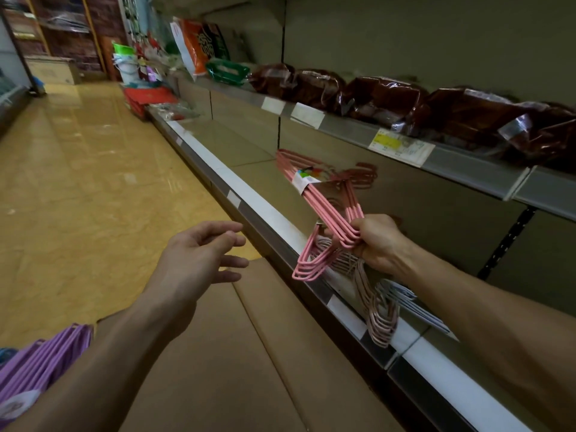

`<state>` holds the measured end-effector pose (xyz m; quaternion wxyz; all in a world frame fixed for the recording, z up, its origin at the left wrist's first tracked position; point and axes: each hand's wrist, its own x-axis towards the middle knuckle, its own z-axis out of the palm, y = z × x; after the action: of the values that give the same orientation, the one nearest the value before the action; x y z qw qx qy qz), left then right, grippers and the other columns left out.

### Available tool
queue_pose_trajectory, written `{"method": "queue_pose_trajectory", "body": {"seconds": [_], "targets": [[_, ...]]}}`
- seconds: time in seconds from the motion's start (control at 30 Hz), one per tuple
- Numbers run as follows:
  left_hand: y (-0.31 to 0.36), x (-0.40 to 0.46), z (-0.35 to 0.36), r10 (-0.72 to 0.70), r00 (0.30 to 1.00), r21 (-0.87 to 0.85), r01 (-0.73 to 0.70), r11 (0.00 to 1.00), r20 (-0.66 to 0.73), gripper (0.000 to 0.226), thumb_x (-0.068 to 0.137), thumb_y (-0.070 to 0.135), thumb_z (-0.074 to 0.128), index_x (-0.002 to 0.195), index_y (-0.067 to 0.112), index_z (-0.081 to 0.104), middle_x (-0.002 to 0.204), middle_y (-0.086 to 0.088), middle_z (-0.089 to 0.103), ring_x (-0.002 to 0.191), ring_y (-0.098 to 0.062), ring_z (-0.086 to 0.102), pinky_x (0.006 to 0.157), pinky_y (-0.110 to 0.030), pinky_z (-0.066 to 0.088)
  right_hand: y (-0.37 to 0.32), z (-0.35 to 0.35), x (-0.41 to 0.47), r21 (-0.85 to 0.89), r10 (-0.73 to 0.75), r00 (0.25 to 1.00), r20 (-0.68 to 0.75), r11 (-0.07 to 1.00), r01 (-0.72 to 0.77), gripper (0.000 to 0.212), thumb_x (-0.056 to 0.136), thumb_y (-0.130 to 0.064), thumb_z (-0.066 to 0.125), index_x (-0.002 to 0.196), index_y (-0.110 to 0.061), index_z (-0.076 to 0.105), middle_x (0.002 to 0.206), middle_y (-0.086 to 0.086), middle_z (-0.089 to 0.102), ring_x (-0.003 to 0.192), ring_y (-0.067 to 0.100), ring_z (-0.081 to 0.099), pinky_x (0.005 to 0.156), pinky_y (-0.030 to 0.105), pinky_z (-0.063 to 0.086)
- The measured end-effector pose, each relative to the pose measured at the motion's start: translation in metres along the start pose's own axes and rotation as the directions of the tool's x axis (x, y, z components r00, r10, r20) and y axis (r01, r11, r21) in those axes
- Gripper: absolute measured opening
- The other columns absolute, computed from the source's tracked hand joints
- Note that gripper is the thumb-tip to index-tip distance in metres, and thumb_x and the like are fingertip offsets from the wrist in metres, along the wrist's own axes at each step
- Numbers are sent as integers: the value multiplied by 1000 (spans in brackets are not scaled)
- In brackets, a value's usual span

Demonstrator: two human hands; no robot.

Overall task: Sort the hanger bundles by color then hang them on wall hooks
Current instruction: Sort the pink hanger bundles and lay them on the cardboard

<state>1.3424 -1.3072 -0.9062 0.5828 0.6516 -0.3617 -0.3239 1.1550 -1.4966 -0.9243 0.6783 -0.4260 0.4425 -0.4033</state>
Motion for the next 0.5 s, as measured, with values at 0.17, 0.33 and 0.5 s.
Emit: {"method": "queue_pose_trajectory", "body": {"seconds": [0.17,0.33,0.5], "targets": [[2,-1,-30,-90,995,-56,87,995,-54,21,100,19,55,119,20,64,111,-4,68,94,-24,71,74,-36,59,16,20,-31,-38,85,985,153,996,-80,24,97,14,33,109,23,52,77,35,65,57,33,67,44,30,56],[3,4,-51,-232,959,-201,198,959,-164,29,99,23,58,125,12,59,116,-6,64,100,-26,68,86,-41,58,38,48,-69,-73,151,933,326,988,-134,29,99,12,33,122,12,50,95,36,67,74,33,72,52,31,59],[1,5,-65,-393,888,-418,273,867,-236,47,92,32,67,132,14,49,133,-16,53,113,-33,59,93,-47,54,55,76,-105,-55,167,855,491,985,-161,28,97,12,36,118,15,54,95,33,69,77,32,73,55,30,60]]}}
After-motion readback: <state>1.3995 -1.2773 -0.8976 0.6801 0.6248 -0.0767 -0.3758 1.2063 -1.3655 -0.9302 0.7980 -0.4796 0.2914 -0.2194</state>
